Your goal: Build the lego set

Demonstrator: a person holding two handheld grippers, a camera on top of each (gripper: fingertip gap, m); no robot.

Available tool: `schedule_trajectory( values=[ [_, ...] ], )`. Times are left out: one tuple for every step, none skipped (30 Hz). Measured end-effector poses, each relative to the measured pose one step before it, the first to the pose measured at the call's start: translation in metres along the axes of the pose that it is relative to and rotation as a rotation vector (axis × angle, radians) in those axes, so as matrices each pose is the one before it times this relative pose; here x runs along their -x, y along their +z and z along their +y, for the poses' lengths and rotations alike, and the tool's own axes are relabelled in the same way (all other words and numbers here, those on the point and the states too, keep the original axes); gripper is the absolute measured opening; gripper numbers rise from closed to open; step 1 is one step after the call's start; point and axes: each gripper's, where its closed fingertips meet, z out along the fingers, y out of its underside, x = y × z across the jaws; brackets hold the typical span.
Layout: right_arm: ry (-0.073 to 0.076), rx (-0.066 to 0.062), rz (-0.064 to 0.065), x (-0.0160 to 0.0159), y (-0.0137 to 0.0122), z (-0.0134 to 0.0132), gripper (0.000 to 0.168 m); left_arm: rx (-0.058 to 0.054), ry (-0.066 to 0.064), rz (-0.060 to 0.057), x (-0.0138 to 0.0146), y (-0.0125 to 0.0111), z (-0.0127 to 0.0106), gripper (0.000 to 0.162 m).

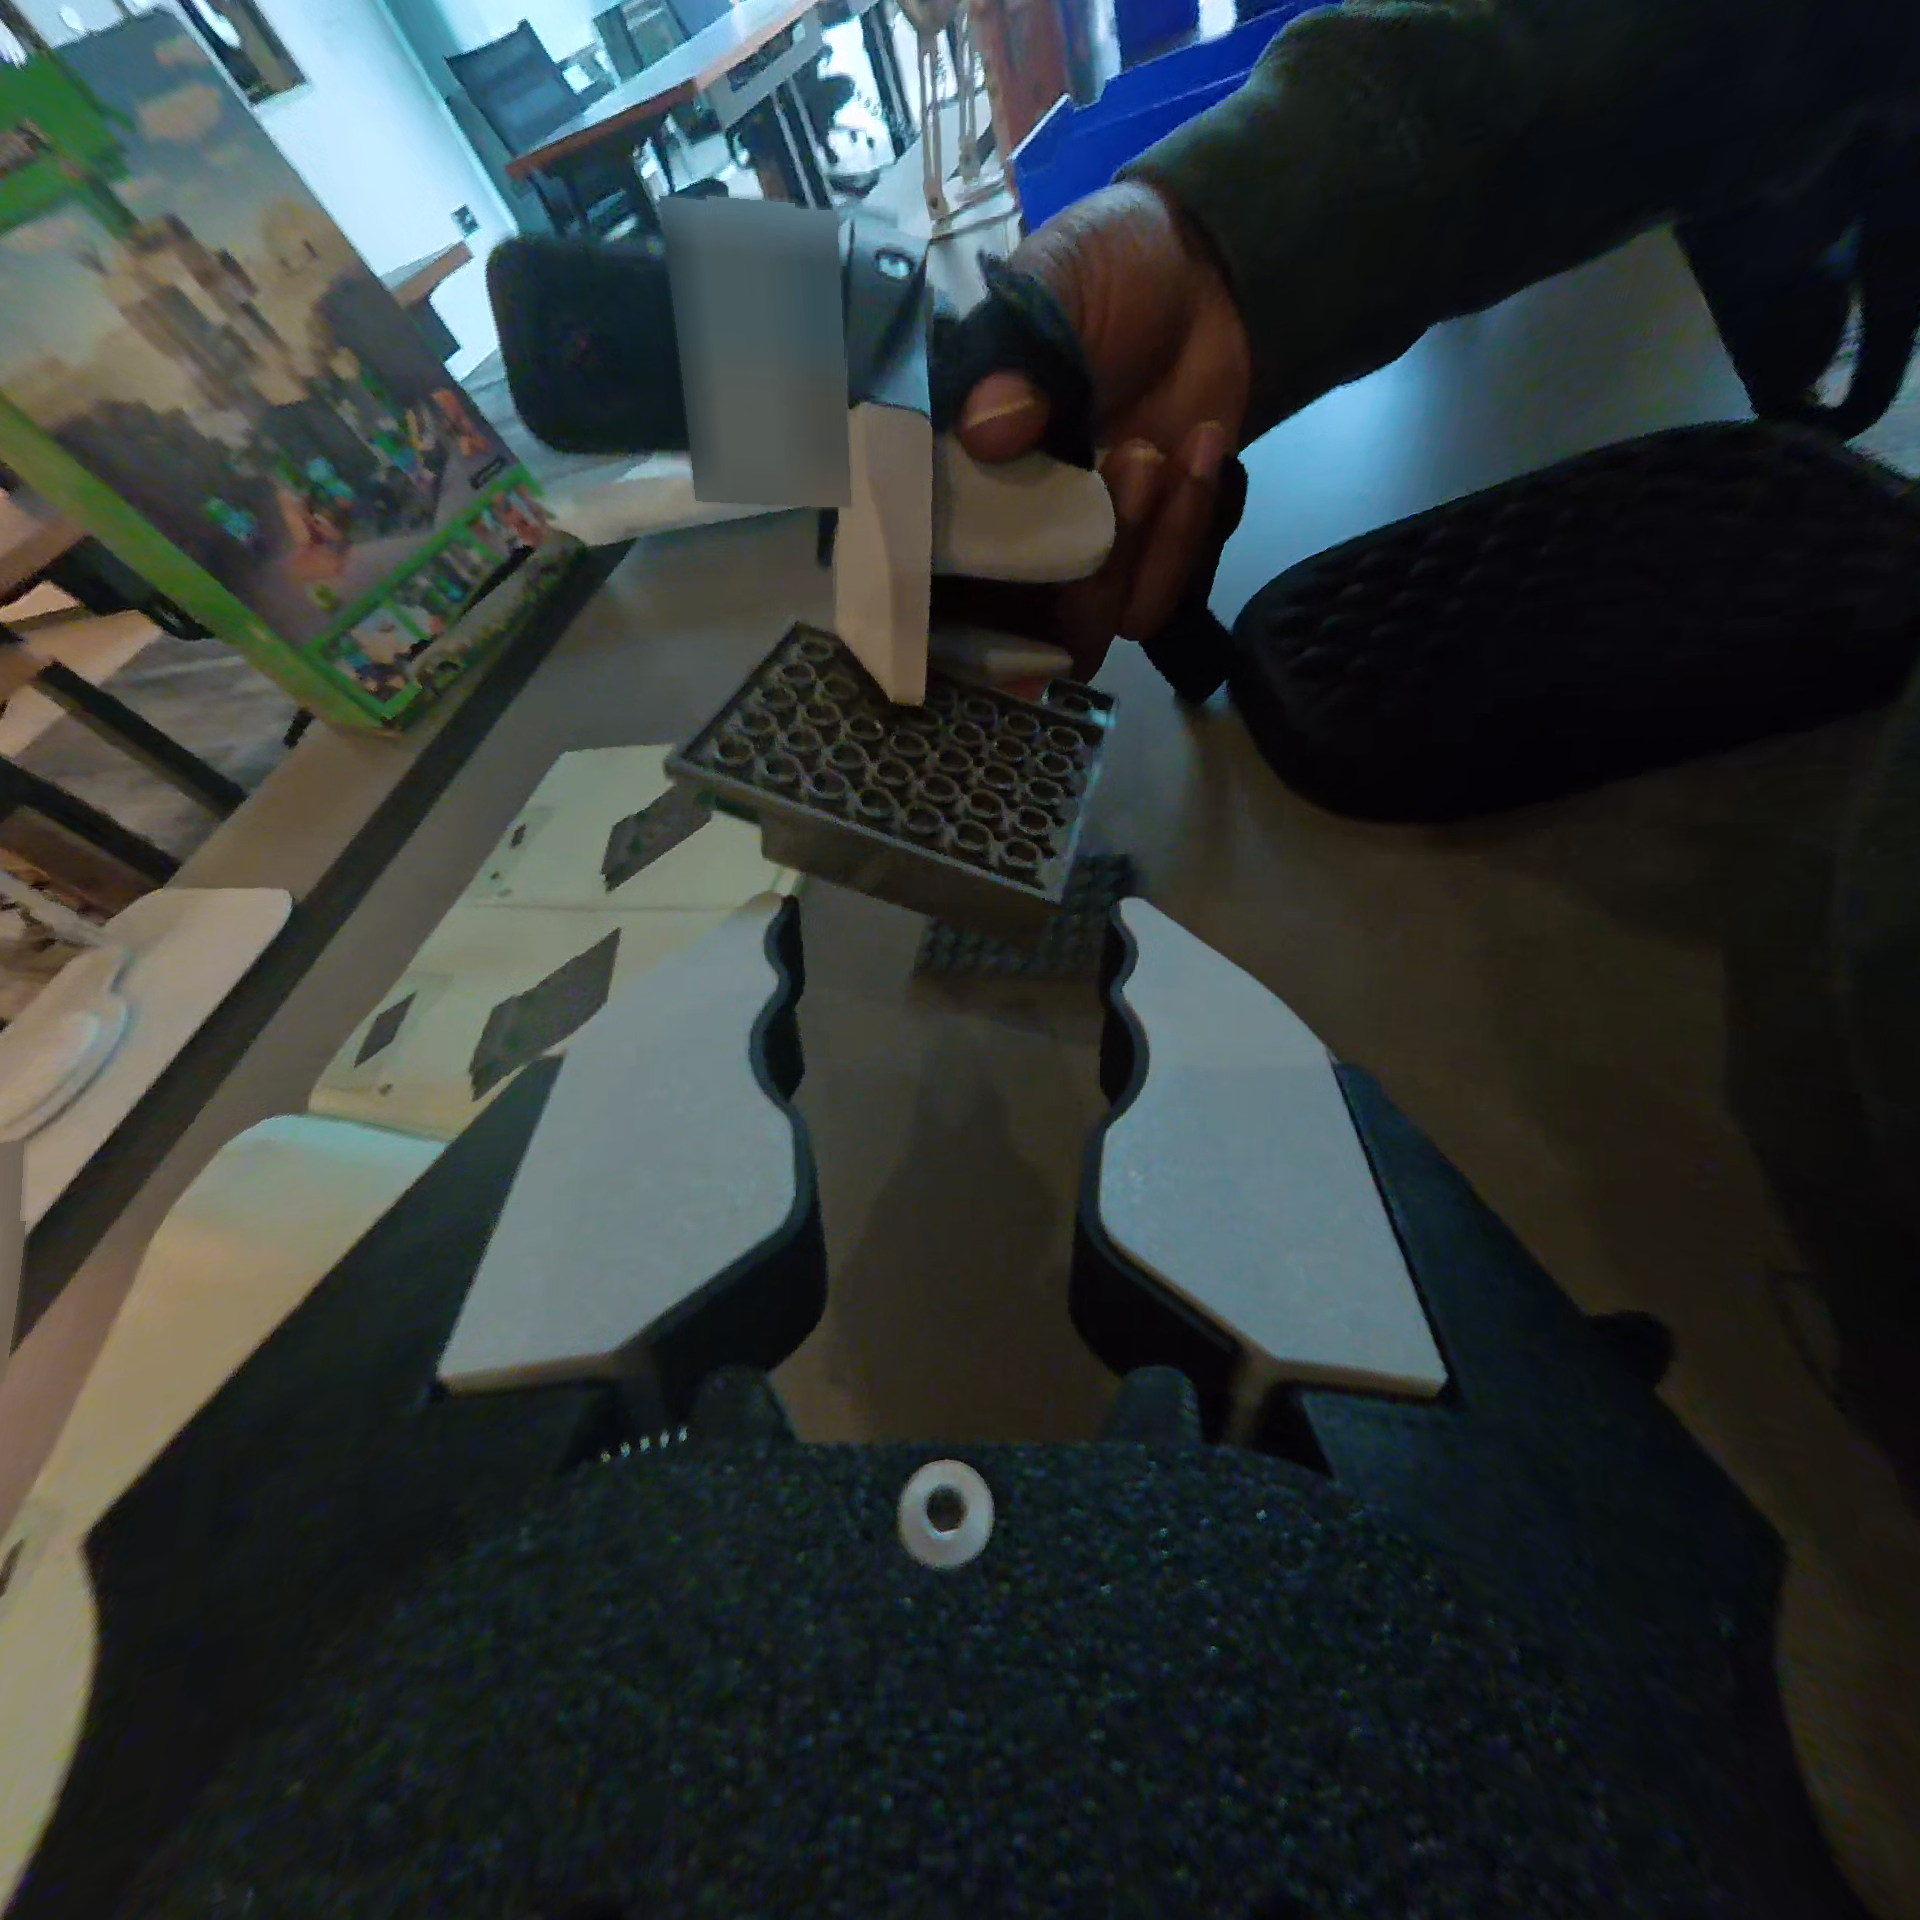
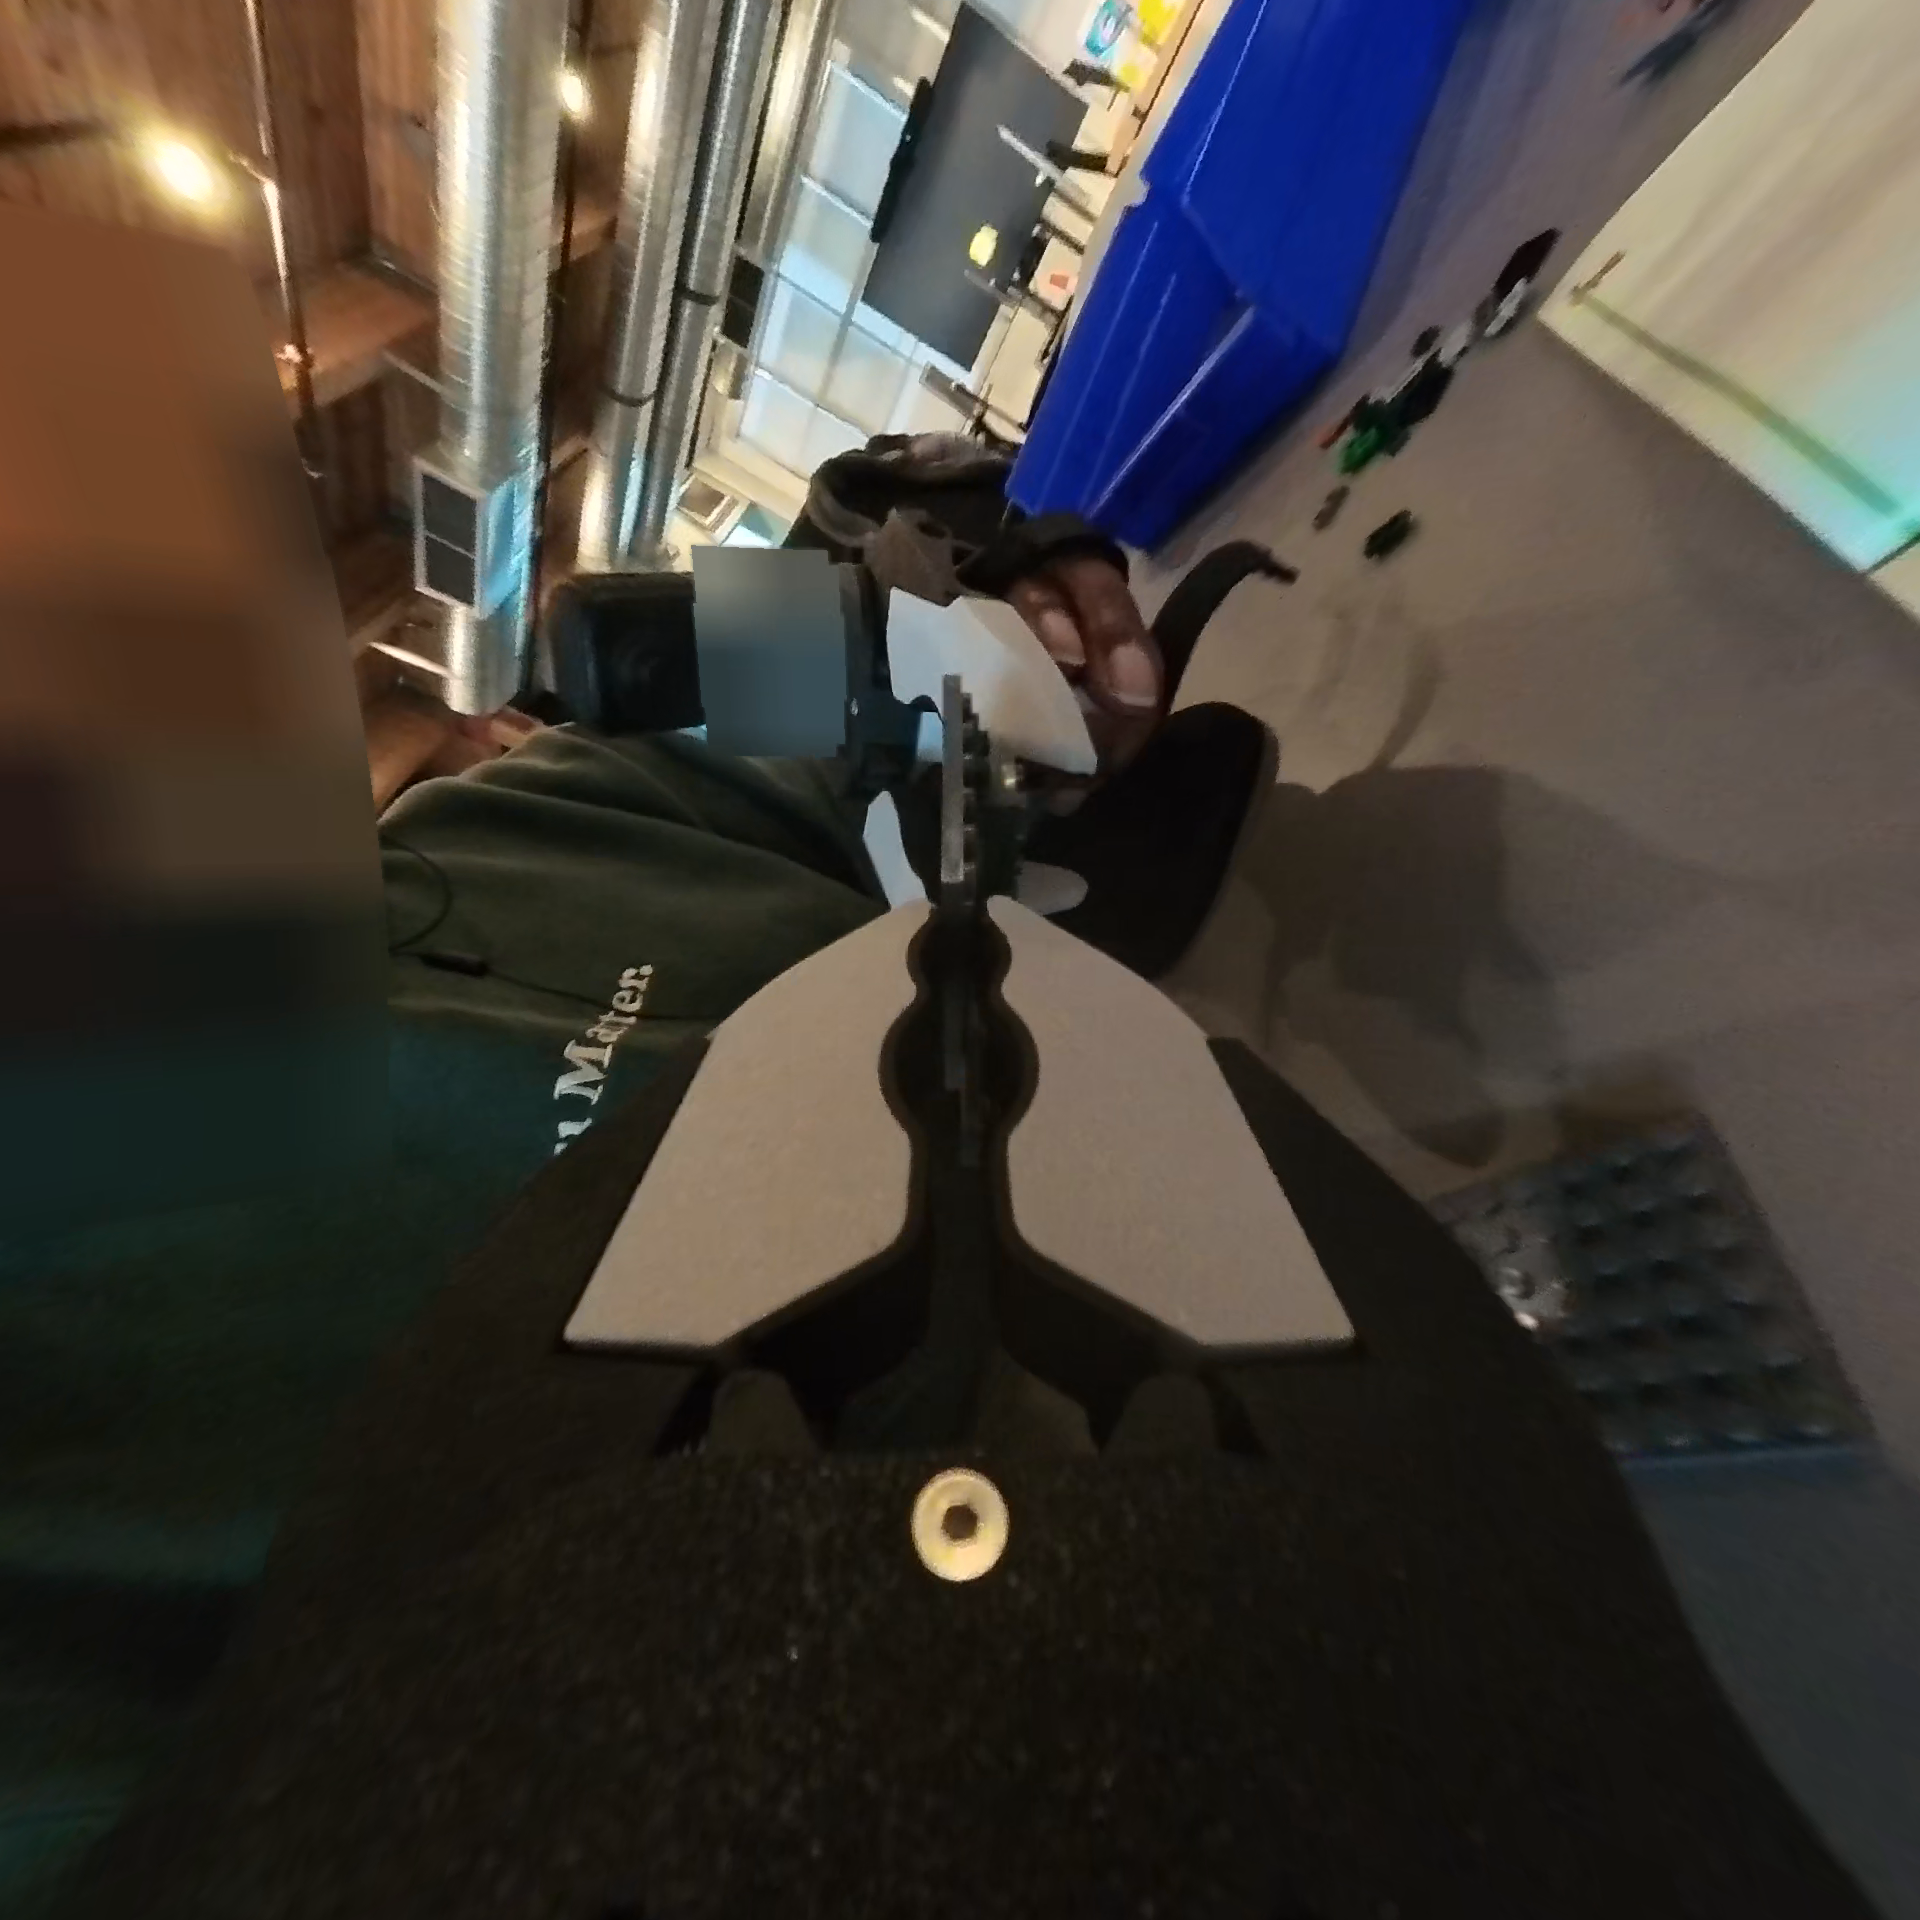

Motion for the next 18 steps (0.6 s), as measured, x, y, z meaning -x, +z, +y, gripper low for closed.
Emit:
schedule_trajectory(
  values=[
    [0.0031, 0.0106, -0.0082, 0.00085, 0.00126, 0.00183, 0.005, -0.0080, 0.0013, 0.0018, -0.00012, 0.00040, -0.00176, 0.055],
    [-0.0002, 0.0076, -0.0057, 0.00056, 0.00119, 0.00131, 0.005, -0.0041, 0.0027, 0.0038, -0.00013, 0.00026, -0.00147, 0.056],
    [-0.0005, 0.0052, -0.0089, 0.00092, 0.00095, 0.00094, 0.004, -0.0044, 0.0059, 0.0071, -0.00083, 0.00006, -0.00149, 0.057],
    [0.0009, 0.0045, -0.0124, 0.00135, 0.00056, 0.00063, 0.004, -0.0059, 0.0101, -0.0006, -0.00007, -0.00039, -0.00178, 0.056],
    [0.0015, 0.0035, -0.0101, 0.00112, 0.00023, 0.00054, 0.004, -0.0088, 0.0152, 0.0009, -0.00052, -0.00056, -0.00204, 0.055],
    [0.0004, 0.0045, -0.0078, 0.00091, 0.00016, 0.00058, 0.004, -0.0006, 0.0118, 0.0016, -0.00055, -0.00033, -0.00085, 0.055],
    [-0.0018, 0.0047, -0.0061, 0.00054, -0.00004, 0.00062, 0.004, -0.0004, 0.0096, 0.0022, -0.00054, -0.00019, -0.00067, 0.055],
    [-0.0013, 0.0020, -0.0073, 0.00078, 0.00003, 0.00015, 0.004, -0.0014, 0.0095, -0.0016, 0.00002, -0.00017, -0.00066, 0.054],
    [-0.0014, 0.0021, -0.0101, 0.00123, 0.00012, 0.00011, 0.005, -0.0062, 0.0079, -0.0010, -0.00011, -0.00046, -0.00127, 0.054],
    [-0.0015, 0.0035, -0.0122, 0.00160, 0.00024, 0.00030, 0.005, -0.0094, 0.0047, 0.0008, -0.00020, -0.00055, -0.00200, 0.054],
    [-0.0015, 0.0030, -0.0121, 0.00170, 0.00027, 0.00005, 0.005, -0.0097, 0.0027, 0.0012, -0.00026, -0.00064, -0.00207, 0.054],
    [-0.0024, 0.0017, -0.0102, 0.00153, 0.00026, -0.00029, 0.005, -0.0101, 0.0033, -0.0013, 0.00019, -0.00068, -0.00208, 0.054],
    [-0.0023, 0.0026, -0.0076, 0.00131, 0.00033, -0.00016, 0.005, -0.0079, 0.0027, -0.0004, 0.00010, -0.00060, -0.00174, 0.054],
    [-0.0029, 0.0021, -0.0061, 0.00133, 0.00039, -0.00036, 0.005, -0.0084, 0.0005, -0.0006, 0.00016, -0.00067, -0.00147, 0.054],
    [-0.0034, 0.0002, -0.0057, 0.00144, 0.00035, -0.00068, 0.005, -0.0113, -0.0037, -0.0034, 0.00042, -0.00064, -0.00172, 0.054],
    [-0.0046, 0.0008, -0.0040, 0.00121, 0.00042, -0.00067, 0.005, -0.0118, -0.0076, -0.0021, 0.00027, -0.00051, -0.00149, 0.054],
    [-0.0051, 0.0013, -0.0012, 0.00085, 0.00041, -0.00053, 0.005, -0.0090, -0.0072, -0.0005, 0.00025, -0.00048, -0.00102, 0.054],
    [-0.0034, -0.0016, 0.0002, 0.00056, 0.00036, -0.00095, 0.004, -0.0080, -0.0048, -0.0046, 0.00054, -0.00048, -0.00065, 0.054]
  ],
)
